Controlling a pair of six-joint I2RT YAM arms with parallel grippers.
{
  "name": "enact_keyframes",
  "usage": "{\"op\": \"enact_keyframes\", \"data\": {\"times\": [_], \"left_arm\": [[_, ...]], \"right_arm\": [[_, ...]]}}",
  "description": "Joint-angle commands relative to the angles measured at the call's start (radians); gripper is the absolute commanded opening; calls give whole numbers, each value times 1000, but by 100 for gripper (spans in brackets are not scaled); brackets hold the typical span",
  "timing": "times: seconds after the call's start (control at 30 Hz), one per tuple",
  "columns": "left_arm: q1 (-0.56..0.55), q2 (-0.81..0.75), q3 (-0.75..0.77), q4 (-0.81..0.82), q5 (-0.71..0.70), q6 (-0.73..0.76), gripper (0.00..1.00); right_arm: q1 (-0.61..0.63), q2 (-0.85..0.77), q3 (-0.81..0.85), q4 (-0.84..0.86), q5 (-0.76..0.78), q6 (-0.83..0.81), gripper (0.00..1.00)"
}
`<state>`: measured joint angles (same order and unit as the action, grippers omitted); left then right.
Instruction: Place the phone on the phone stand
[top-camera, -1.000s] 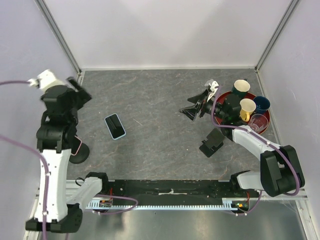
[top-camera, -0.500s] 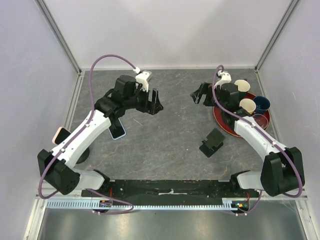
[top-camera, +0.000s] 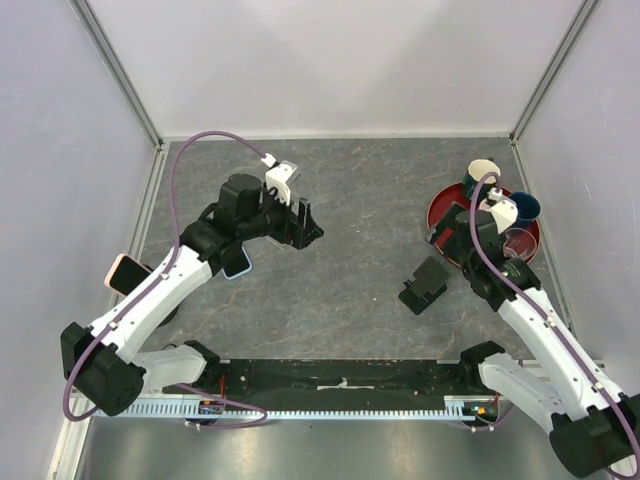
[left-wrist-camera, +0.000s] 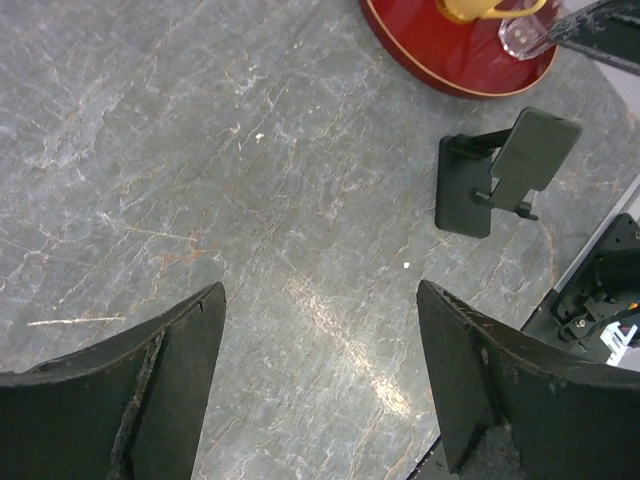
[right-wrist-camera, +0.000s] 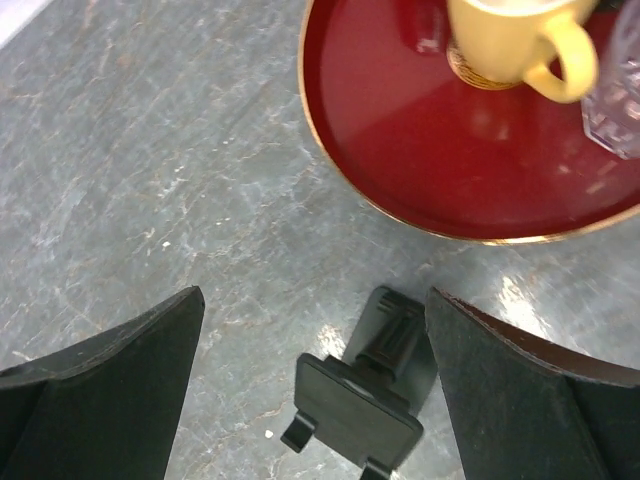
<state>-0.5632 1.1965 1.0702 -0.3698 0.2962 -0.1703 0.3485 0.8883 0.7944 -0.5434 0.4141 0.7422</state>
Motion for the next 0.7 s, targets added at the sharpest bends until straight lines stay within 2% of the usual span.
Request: {"op": "enact_keyframes", "data": {"times": [0.0,0.13,0.27,0.43,0.67], "left_arm": [[-3,-67,2,66,41,-20,83],[-3,-77,-3,68,49,-26,83],[-3,-75,-4,66,58,-32,83],[-3,-71,-6,69,63,-40,83],[-3,-48,-15,85,70,-54,82]], "right_arm": [[26,-8,63,-150,98,121,98],[108,14,83,-268,167,323,98],[213,50,92,-401,267,442,98],[264,129,94,-466,272,509,98],[284,169,69,-446,273,588,98]]}}
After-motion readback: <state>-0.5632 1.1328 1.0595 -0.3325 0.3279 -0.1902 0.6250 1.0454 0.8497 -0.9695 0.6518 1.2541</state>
